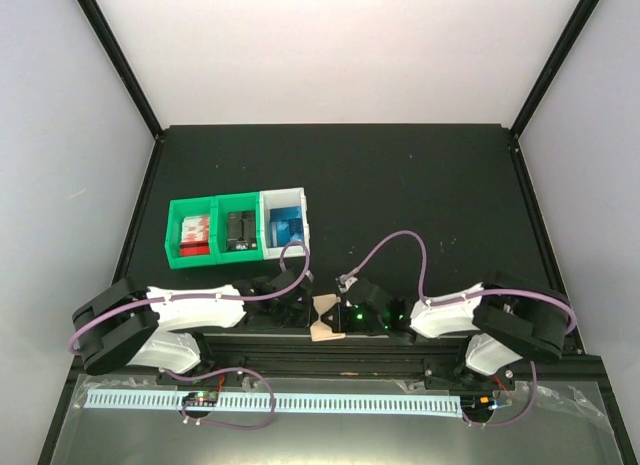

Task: Put the credit cards into the card holder
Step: Close the card holder at the center of the board.

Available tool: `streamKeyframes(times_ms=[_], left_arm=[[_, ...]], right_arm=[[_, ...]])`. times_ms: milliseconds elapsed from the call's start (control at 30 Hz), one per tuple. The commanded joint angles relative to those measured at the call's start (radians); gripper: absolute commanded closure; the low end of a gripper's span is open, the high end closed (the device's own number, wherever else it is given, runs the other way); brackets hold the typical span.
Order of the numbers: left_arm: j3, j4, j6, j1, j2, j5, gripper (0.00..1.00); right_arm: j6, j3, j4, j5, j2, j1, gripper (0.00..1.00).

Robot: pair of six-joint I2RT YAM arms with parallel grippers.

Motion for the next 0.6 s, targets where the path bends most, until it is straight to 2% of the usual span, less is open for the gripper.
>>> streamKeyframes(times_ms=[0, 100, 267, 400, 567], left_arm=[[-0.023, -0.061, 0.016, 0.001, 0.033, -0.023, 0.81], [-0.021, -0.069, 0.022, 0.006, -0.006, -0.033, 0.75], [-0.004, -0.096, 0.042, 0.022, -0.095, -0.041, 0.58], [-0.002, -0.115, 0.050, 0.038, -0.147, -0.036, 0.51], [-0.029, -0.071, 0.048, 0.051, -0.147, 0.028, 0.52]], right_arm=[[-0.056, 0.017, -0.296, -0.027, -0.101, 0.006, 0.96], [-0.113, 0.101, -0.446, 0.063, -0.254, -0.006, 0.87], [-0.138, 0.143, -0.652, 0.251, -0.416, -0.035, 0.62], [-0.159, 0.167, -0.749, 0.250, -0.401, -0.039, 0.56], [-0.179, 0.168, -0.718, 0.153, -0.295, -0.039, 0.54]])
